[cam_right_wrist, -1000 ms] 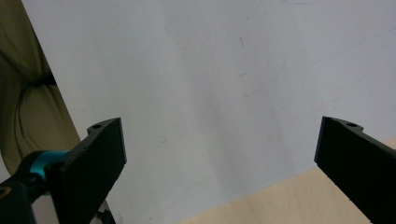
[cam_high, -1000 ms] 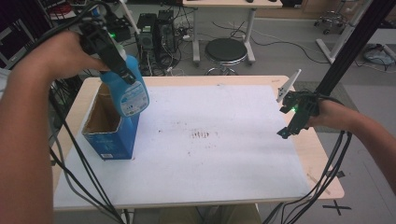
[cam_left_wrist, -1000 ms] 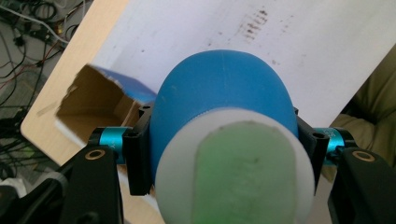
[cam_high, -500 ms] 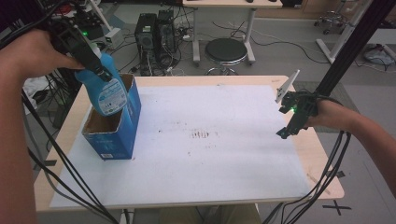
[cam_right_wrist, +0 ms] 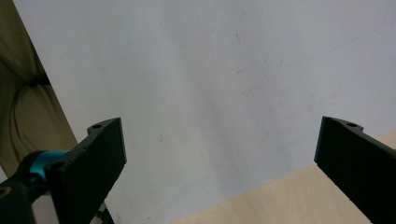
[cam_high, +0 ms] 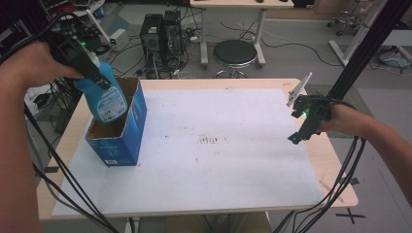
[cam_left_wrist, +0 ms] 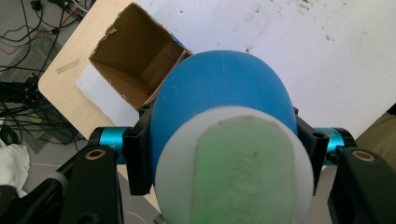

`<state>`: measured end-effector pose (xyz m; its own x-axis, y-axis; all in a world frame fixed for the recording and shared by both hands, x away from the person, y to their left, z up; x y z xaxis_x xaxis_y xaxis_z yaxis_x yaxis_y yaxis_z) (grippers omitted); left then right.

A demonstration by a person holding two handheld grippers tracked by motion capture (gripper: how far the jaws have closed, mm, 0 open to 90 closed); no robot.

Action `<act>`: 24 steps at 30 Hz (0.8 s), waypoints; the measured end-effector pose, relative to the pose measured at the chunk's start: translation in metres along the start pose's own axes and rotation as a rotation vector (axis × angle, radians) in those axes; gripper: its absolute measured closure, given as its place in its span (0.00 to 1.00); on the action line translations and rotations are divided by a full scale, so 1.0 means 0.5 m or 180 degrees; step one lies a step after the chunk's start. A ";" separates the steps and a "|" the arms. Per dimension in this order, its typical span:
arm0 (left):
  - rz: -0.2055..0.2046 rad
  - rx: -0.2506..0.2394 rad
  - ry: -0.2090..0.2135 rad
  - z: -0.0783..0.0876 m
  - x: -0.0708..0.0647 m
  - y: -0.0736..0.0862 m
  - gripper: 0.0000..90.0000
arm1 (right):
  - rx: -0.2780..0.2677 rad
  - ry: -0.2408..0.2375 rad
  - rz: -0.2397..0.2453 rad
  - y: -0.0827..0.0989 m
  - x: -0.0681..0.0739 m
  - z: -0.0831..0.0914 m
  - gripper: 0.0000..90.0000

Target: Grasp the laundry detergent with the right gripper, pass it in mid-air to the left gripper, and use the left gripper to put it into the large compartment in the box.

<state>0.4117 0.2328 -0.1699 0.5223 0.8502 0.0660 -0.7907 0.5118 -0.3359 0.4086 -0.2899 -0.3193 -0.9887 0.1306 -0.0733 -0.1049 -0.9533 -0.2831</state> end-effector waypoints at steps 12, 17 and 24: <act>0.0037 0.0128 0.0068 -0.108 0.022 0.033 0.42 | 0.0041 -0.0011 0.0003 -0.003 -0.003 -0.014 0.01; -0.0039 0.0198 0.0106 -0.162 0.021 0.051 0.42 | 0.0032 -0.0021 -0.0024 -0.001 -0.004 -0.021 0.01; -0.0101 0.0270 0.0146 -0.236 0.021 0.076 0.42 | 0.0034 -0.0031 -0.0029 0.003 -0.004 -0.027 0.01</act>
<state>0.4250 0.2466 -0.2929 0.5600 0.8279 0.0315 -0.7967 0.5486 -0.2535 0.4119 -0.2877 -0.3327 -0.9887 0.1367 -0.0613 -0.1151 -0.9549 -0.2736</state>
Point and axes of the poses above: each handheld gripper's, and its own axes: z roughly backward along the jaws, y roughly out of its underside, x roughly to its left, the point moved 5 cm from there along -z, roughly forward along the jaws, and after that the axes turned 14 degrees about z, right-handed, at the moved point
